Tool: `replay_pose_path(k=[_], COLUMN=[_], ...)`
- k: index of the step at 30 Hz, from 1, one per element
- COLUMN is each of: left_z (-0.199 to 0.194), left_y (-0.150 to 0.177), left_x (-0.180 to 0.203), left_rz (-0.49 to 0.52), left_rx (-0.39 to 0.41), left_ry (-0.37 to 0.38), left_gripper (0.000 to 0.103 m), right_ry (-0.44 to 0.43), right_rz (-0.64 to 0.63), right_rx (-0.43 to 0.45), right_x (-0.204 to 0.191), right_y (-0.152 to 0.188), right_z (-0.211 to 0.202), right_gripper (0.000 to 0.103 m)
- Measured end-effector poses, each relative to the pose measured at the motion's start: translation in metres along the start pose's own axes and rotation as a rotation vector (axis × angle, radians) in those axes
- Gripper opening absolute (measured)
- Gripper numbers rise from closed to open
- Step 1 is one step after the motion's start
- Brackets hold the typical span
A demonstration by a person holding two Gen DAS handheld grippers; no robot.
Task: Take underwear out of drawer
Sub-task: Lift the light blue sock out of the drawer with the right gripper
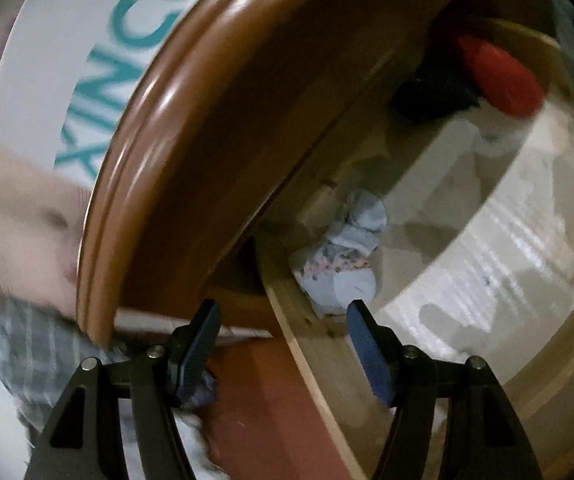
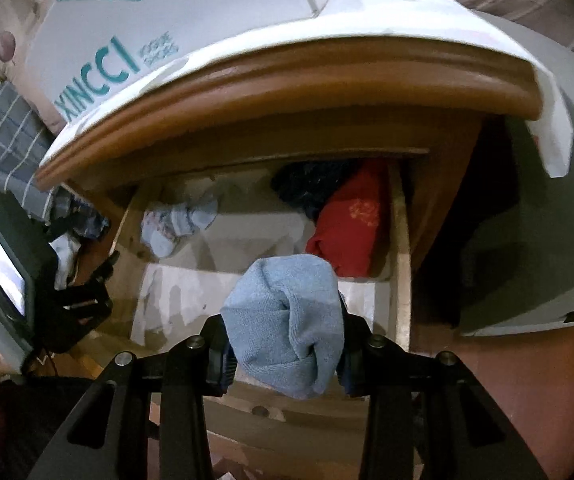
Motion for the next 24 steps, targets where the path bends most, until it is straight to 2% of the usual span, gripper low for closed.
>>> replay_pose_path(k=[4,12,16,24], left_z=[0.007,0.017,0.026,0.056], left_y=[0.005,0.011,0.014,0.021], left_x=[0.009,0.035,0.042,0.052], left_rz=[0.148,0.470,0.566,0.734], left_rx=[0.048,0.182,0.197,0.167], left_ry=[-0.037,-0.121,-0.126,-0.099], left_gripper=[0.067,0.067,0.067,0.067], right_ry=[-0.004,-0.017,-0.023,-0.020], right_rz=[0.034,0.031,0.035,0.038], right_rx=[0.027,0.020,0.026,0.022], right_x=[0.005,0.005,0.005,0.007], right_y=[-0.001,-0.003,-0.004,-0.005], right_z=[-0.009,-0.011,-0.013,-0.016], right_gripper=[0.036,0.036,0.036,0.037])
Point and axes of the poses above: each gripper's, at about its wrist camera, not at the fingertips, and z roughly the way its jaws point, x to its right, y to its underside, the point moved 2 cm from there along z, roughly the way its jaws point, and after that the axes turned 10 degrees about -z, right-handed, at the moved point
